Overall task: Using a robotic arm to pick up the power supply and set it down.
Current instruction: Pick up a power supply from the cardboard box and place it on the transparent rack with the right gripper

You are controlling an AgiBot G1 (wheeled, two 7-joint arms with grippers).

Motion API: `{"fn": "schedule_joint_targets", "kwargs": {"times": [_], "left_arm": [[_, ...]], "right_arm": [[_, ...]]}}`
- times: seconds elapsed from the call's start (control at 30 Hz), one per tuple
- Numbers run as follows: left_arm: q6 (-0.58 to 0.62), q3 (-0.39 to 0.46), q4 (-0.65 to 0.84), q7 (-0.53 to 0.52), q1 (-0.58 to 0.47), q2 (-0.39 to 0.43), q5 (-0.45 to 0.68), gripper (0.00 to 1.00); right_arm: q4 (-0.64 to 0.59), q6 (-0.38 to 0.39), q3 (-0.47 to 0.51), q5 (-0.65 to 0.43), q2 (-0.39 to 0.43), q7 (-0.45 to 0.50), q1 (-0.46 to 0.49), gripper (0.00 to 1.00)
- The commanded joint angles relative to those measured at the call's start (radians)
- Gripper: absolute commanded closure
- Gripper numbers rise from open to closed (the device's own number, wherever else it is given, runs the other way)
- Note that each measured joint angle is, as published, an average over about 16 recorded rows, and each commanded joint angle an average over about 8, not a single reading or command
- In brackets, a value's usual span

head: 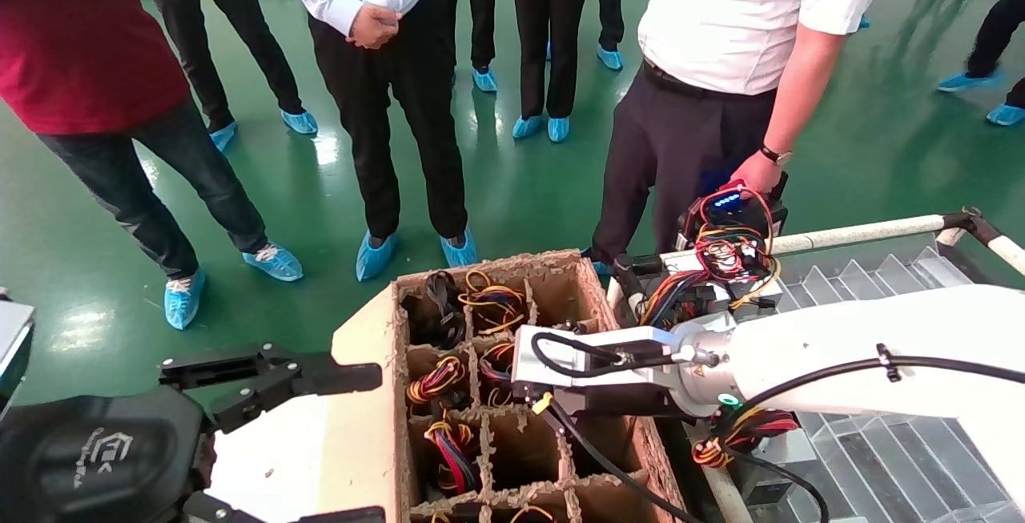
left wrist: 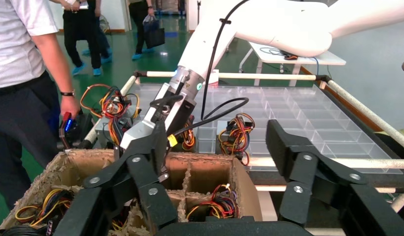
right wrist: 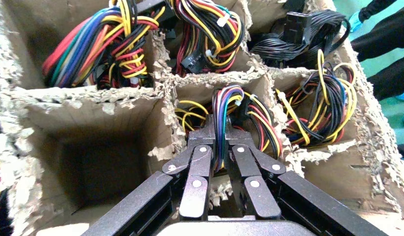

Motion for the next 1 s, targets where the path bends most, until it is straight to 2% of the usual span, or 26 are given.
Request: {"fn": "schedule_joint_targets", "kwargs": {"times": [0.03, 0.6, 1.0], "left_arm": [[0.000, 0.000, 0.000, 0.000, 0.000, 0.000, 0.000, 0.01], [0.000, 0.000, 0.000, 0.000, 0.000, 0.000, 0.000, 0.00], [0.000, 0.000, 0.000, 0.000, 0.000, 0.000, 0.000, 0.00]], "right_arm": [[0.005, -0.004, 0.003, 0.006, 0.005, 0.000, 0.000, 1.00], [0.189, -0.025, 0.138, 0.193, 0.143, 0.064, 0.039, 1.00], [0.192, -0.052, 0.283, 0.394, 0.248, 0.006, 0.113, 1.00]]}}
